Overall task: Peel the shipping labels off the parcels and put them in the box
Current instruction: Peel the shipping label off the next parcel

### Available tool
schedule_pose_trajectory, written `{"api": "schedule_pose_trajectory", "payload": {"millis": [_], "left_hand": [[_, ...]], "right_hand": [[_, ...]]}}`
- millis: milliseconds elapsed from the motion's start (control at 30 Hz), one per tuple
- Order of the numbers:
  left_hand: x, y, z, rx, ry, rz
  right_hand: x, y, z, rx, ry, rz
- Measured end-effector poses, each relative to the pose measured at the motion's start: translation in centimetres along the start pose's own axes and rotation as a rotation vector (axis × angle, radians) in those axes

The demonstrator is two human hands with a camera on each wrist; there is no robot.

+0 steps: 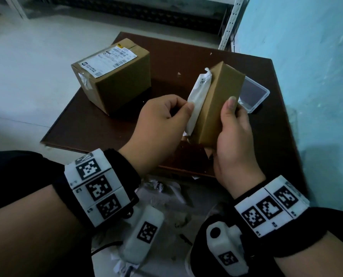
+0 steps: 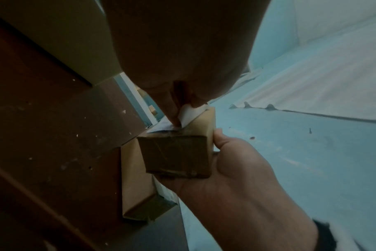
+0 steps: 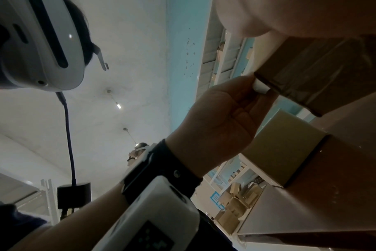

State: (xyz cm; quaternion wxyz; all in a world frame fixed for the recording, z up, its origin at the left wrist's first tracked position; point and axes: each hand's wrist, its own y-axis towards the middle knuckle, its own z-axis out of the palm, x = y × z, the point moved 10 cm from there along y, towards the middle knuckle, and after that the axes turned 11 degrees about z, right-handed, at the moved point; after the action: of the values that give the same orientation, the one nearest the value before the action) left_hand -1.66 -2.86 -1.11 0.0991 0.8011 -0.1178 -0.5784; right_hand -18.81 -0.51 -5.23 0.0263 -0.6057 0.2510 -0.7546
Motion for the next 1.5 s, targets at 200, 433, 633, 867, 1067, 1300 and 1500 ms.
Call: {"api": "schedule_pose_trajectory", "payload": {"millis": [200, 433, 633, 867, 1067, 1300, 1500], "left_hand": [[-0.1, -0.2, 0.3, -0.006, -0.076, 0.016], [-1.0, -0.3, 0.1, 0.005, -0.1, 0.107], [-0.3, 0.0, -0.4, -0.022, 0.0, 0.042], [1.3, 0.2, -0.5, -0.09, -0.188, -0.08], [-1.0, 0.0, -0.7, -0.055, -0.064, 0.14], [-2.3, -0.5, 0.2, -0.025, 0.031, 0.283], [-1.3, -0.3, 0.3, -0.007, -0.045, 0.152]], "right_hand": [[-0.2, 0.3, 0.3, 0.017, -0.001, 0.022], [-0.3, 0.2, 0.9, 0.055, -0.047, -0.061], [0.1, 0.0, 0.7, 0.048, -0.072, -0.081], [-0.3, 0.1, 1.1, 0.069, -0.045, -0.047], [1.1, -1.7, 2.3, 0.118, -0.234, -0.203], [1.0, -0.7, 1.0, 0.029, -0.205, -0.221], [1.2, -0.4, 0.3, -0.022, -0.158, -0.238]]}}
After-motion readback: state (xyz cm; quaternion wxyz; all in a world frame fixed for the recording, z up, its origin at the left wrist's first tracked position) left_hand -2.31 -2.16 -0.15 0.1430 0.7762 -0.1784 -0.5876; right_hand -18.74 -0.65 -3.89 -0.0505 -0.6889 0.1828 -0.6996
